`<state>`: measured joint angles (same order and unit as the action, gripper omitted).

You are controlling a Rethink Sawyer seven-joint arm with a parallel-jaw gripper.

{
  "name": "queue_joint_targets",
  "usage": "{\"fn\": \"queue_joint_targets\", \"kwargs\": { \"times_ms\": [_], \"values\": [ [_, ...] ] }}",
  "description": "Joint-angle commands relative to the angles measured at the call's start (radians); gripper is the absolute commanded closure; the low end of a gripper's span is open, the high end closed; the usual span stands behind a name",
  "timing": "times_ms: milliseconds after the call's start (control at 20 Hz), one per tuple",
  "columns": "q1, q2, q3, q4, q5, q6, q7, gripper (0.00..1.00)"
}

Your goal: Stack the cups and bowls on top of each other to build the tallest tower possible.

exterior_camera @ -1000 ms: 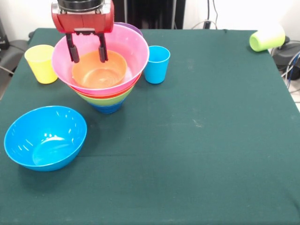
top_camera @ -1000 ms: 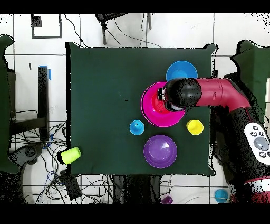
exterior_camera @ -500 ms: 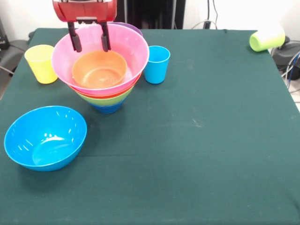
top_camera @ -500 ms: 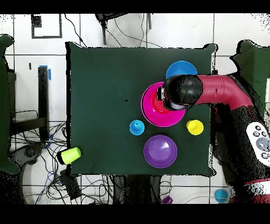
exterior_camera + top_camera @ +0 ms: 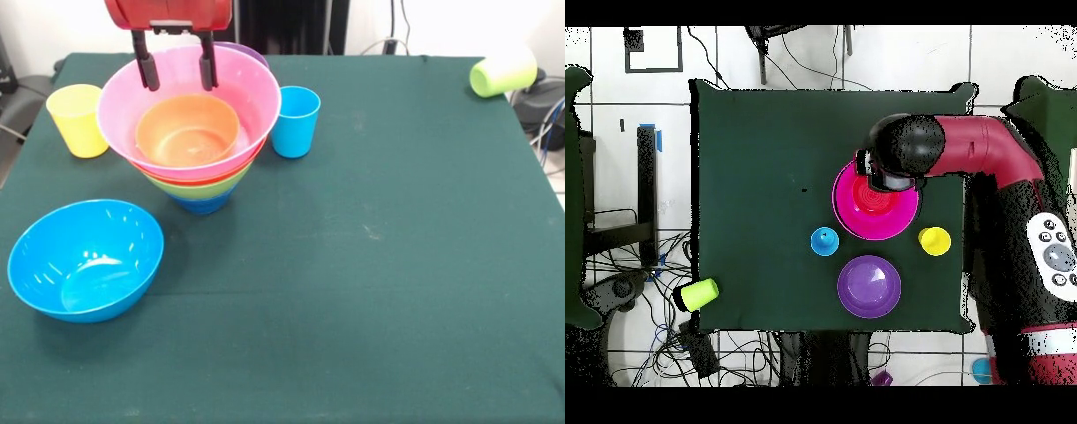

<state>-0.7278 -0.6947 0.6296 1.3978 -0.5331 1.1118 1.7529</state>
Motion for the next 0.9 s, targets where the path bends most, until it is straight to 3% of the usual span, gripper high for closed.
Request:
{"fn": "queue_joint_targets", "kwargs": {
  "times_ms": [50, 250, 650, 900],
  "values": [
    [0.079, 0.030, 0.040, -0.160, -0.015, 0.090, -0.182, 0.00],
    [0.093, 0.034, 0.048, -0.197, -0.015, 0.056, -0.196, 0.00],
    [0.086, -0.004, 0.054, -0.165, 0.020, 0.010, -0.160, 0.00],
    [0.112, 0.035, 0.052, -0.251, 0.015, 0.046, -0.171, 0.00]
  ]
}}
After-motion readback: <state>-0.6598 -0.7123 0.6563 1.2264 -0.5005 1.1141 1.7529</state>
